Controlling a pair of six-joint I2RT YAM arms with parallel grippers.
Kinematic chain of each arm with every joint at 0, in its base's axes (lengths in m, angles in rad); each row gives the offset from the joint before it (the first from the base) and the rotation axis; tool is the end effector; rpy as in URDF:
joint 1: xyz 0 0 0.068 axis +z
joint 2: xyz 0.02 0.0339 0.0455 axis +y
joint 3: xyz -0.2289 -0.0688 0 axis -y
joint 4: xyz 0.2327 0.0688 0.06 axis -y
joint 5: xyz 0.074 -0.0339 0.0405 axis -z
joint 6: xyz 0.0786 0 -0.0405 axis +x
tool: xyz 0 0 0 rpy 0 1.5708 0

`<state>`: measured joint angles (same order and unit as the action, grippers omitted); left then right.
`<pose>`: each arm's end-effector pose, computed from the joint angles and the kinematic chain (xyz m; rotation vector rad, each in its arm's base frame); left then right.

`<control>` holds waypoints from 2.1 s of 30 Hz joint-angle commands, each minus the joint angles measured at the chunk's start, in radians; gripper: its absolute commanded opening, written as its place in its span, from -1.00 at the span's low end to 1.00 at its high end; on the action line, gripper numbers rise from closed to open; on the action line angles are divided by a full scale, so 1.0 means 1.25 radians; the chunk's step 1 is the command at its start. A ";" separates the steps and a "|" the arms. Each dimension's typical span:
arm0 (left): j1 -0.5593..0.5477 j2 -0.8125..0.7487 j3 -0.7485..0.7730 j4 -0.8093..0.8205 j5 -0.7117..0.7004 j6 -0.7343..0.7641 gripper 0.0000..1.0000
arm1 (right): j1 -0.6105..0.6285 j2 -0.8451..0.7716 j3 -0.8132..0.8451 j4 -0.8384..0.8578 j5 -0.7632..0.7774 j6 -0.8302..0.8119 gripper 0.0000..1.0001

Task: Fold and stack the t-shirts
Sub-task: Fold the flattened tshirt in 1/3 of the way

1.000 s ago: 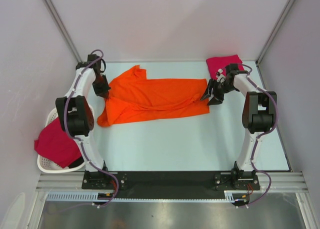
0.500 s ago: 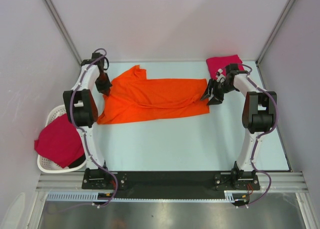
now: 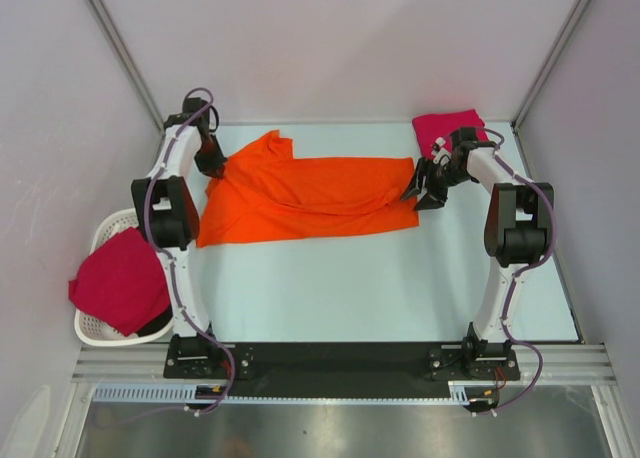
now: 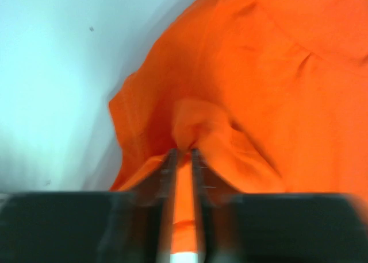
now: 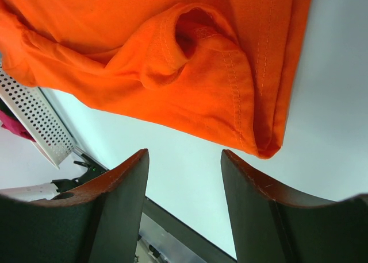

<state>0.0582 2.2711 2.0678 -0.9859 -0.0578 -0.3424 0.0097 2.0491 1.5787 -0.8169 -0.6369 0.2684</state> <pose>0.4633 0.0315 0.1588 -0.5634 2.6977 0.0035 0.3979 0.0506 0.1330 0.2302 2.7893 0.9681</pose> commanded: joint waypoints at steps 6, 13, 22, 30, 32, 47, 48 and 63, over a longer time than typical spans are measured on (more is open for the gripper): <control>-0.012 0.033 0.029 0.011 0.024 -0.015 0.68 | 0.007 -0.026 0.019 0.010 -0.018 0.004 0.18; -0.020 -0.127 0.004 0.021 0.023 -0.005 0.99 | 0.033 0.005 0.054 0.022 -0.017 0.011 0.17; -0.105 -0.268 -0.219 0.078 0.039 0.016 0.99 | 0.099 0.090 0.045 0.056 0.008 0.028 0.13; -0.128 -0.306 -0.270 0.099 0.065 0.030 0.99 | 0.112 0.162 0.117 0.066 0.044 0.047 -0.13; -0.130 -0.311 -0.274 0.098 0.067 0.032 0.99 | 0.116 0.179 0.167 0.057 0.059 0.045 -0.20; -0.142 -0.309 -0.301 0.099 0.068 0.041 0.99 | 0.130 0.173 0.212 0.098 0.092 0.063 -0.92; -0.143 -0.306 -0.301 0.099 0.067 0.042 0.99 | 0.128 0.172 0.215 0.105 0.101 0.066 -1.00; -0.161 -0.315 -0.383 0.124 0.029 0.075 0.99 | 0.116 0.110 0.173 0.153 0.257 0.049 -0.61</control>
<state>-0.1368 1.9297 1.6028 -0.8707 -0.0048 -0.2825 0.1642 2.2944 1.8267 -0.7017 -0.3809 0.3431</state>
